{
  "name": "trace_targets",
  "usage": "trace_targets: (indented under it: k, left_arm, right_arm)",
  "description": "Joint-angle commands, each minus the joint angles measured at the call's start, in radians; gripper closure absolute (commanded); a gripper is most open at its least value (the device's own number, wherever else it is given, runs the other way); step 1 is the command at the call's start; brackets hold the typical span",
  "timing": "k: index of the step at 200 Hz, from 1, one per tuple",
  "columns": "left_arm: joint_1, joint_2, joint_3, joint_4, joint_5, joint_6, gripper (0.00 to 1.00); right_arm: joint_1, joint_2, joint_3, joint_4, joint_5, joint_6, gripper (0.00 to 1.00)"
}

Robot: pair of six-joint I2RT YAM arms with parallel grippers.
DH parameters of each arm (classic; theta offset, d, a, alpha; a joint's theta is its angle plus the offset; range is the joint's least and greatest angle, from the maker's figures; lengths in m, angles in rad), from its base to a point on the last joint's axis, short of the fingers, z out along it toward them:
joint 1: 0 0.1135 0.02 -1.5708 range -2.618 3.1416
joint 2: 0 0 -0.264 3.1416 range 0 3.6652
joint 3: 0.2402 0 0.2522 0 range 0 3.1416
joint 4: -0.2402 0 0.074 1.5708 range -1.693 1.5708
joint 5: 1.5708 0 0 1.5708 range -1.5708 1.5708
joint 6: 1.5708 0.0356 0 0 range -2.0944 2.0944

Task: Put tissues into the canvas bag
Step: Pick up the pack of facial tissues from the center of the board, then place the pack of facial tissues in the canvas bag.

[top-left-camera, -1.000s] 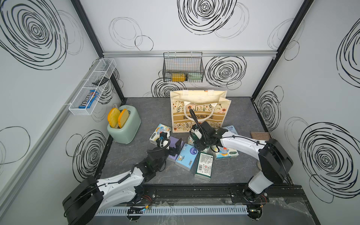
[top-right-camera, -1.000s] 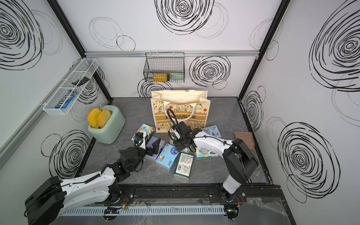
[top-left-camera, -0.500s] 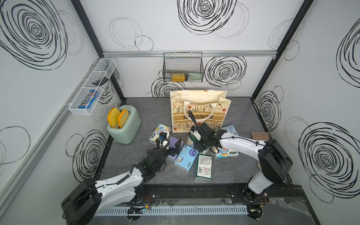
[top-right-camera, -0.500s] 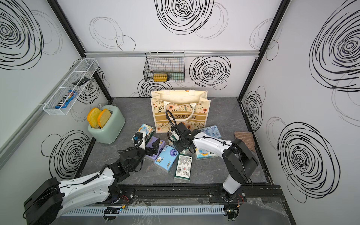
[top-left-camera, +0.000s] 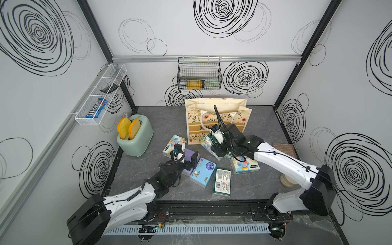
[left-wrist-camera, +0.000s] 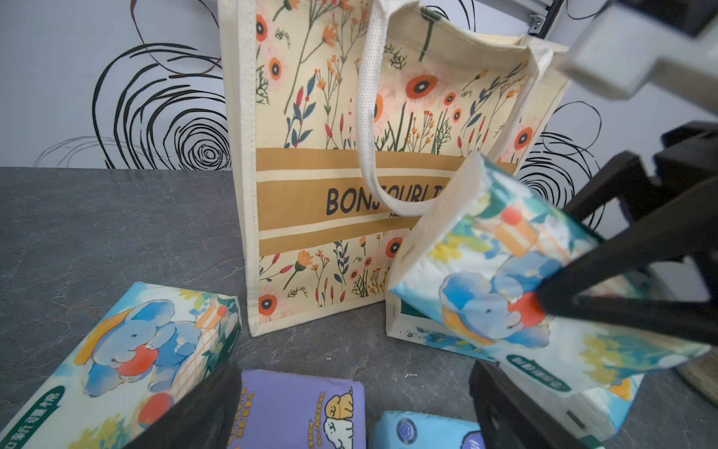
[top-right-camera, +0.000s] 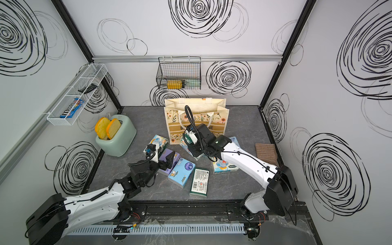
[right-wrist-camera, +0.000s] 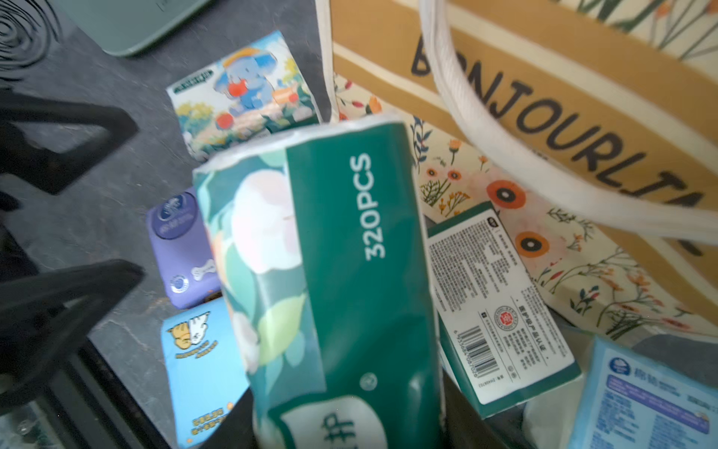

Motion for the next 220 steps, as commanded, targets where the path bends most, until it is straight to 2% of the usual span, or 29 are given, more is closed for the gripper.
trace_targets:
  k: [1, 30, 54, 96, 126, 149, 162, 189, 220]
  left_arm:
    - [0.008, 0.001, 0.024, 0.037, 0.012, -0.020, 0.04]
    - [0.008, 0.020, 0.033, 0.034, 0.020, -0.025, 0.04]
    - [0.008, 0.026, 0.030, 0.038, 0.018, -0.026, 0.04]
    - [0.008, 0.030, 0.030, 0.038, 0.017, -0.024, 0.04]
    - [0.008, 0.022, 0.028, 0.039, 0.017, -0.024, 0.04]
    - [0.008, 0.016, 0.026, 0.038, 0.017, -0.022, 0.04]
    - [0.008, 0.015, 0.024, 0.037, 0.015, -0.022, 0.04]
    - [0.008, 0.013, 0.022, 0.037, 0.018, -0.025, 0.04]
    - [0.006, 0.011, 0.021, 0.037, 0.023, -0.027, 0.04]
  right_arm:
    - [0.005, -0.095, 0.041, 0.005, -0.035, -0.024, 0.46]
    - [-0.047, -0.150, 0.126, 0.066, -0.049, -0.027, 0.44]
    - [-0.101, -0.120, 0.230, 0.085, -0.019, -0.044, 0.45]
    - [-0.214, -0.014, 0.427, 0.183, -0.036, -0.091, 0.46]
    - [-0.249, 0.083, 0.456, 0.303, -0.036, -0.251, 0.46]
    - [-0.252, 0.060, 0.300, 0.518, -0.162, -0.477, 0.48]
    - [-0.257, 0.044, 0.231, 0.644, -0.194, -0.528, 0.50]
    - [-0.285, 0.149, 0.373, 0.539, -0.248, -0.605, 0.54]
    - [-0.299, 0.224, 0.440, 0.477, -0.285, -0.778, 0.49]
